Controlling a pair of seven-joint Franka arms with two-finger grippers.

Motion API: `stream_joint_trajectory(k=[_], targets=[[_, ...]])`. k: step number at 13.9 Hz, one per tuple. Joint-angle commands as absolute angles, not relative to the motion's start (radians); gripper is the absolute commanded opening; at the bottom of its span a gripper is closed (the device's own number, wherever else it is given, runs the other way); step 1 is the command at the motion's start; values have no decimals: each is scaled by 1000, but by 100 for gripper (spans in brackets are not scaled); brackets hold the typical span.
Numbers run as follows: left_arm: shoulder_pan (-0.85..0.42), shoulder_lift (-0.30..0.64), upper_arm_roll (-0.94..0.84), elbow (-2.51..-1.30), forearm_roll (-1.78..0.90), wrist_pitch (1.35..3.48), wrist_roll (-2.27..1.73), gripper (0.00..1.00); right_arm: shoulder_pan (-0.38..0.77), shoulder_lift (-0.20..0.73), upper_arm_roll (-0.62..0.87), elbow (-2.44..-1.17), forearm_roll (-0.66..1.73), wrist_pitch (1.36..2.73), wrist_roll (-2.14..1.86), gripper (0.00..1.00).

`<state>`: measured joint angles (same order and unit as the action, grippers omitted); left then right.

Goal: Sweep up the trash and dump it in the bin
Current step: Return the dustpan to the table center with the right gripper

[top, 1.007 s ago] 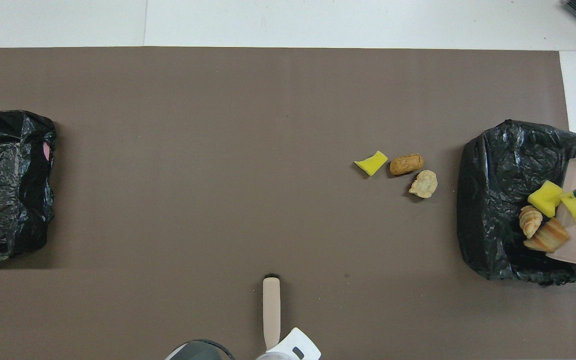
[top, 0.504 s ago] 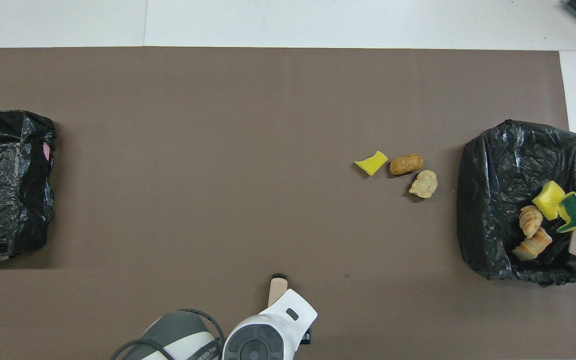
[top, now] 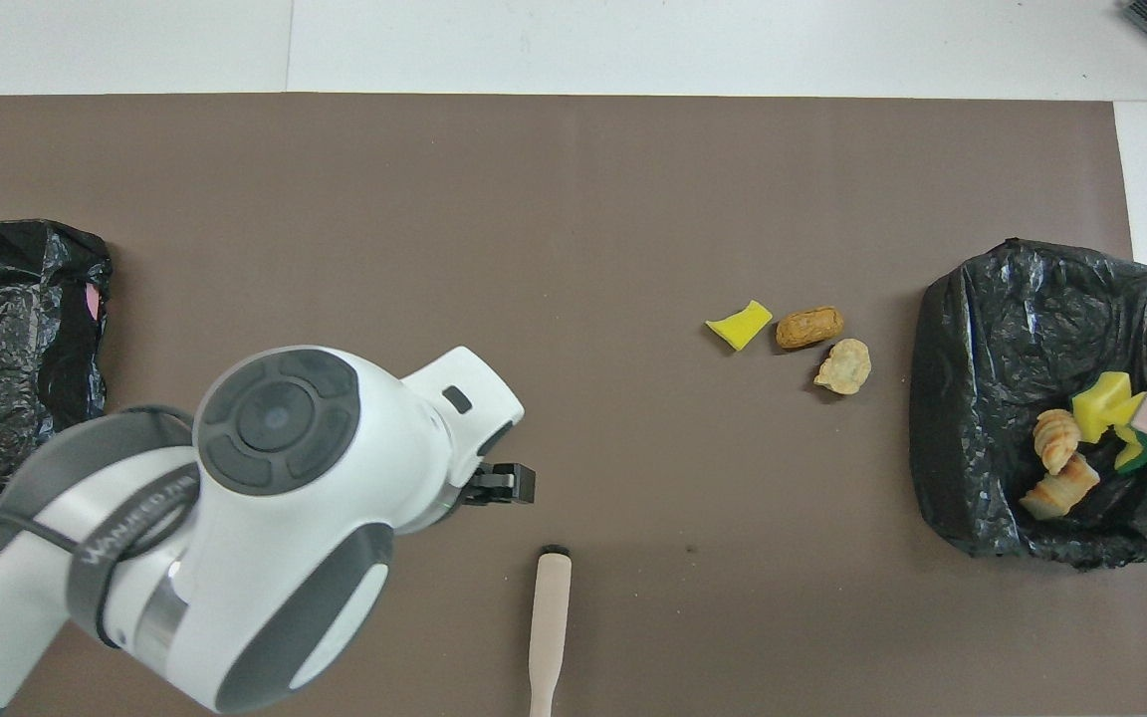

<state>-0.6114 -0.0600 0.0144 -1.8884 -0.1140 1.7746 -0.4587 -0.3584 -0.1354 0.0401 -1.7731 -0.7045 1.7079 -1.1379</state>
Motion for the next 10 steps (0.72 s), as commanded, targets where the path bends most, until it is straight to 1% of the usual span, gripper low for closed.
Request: stream_joint_trajectory(k=[1,3,5,7,9,10], targets=[[-504,-3,-2,-1751,-57,1701,-349,100,-356,-123,101,-1756,-568,1649,-908,0],[-441,-5,3,-1698,-54,1692,-270,100,-283,-118,150,-1758,-482,1570,-640,0],[-362,-5,3,-1636,-48,1642,-180,100,-165,-97,153,-1758,-373,1543,-359,0],[-287,-8,5,-1554,-46,1560,-13,100,-69,-43,153,-1752,-300,1549,-145,0],[-220,-12,8,-1491,-44,1502,81,100,-23,20,153,-1749,-175,1577,103,0],[-192,-15,11,-1476,-43,1497,89,100,18,65,155,-1720,-163,1589,221,0]])
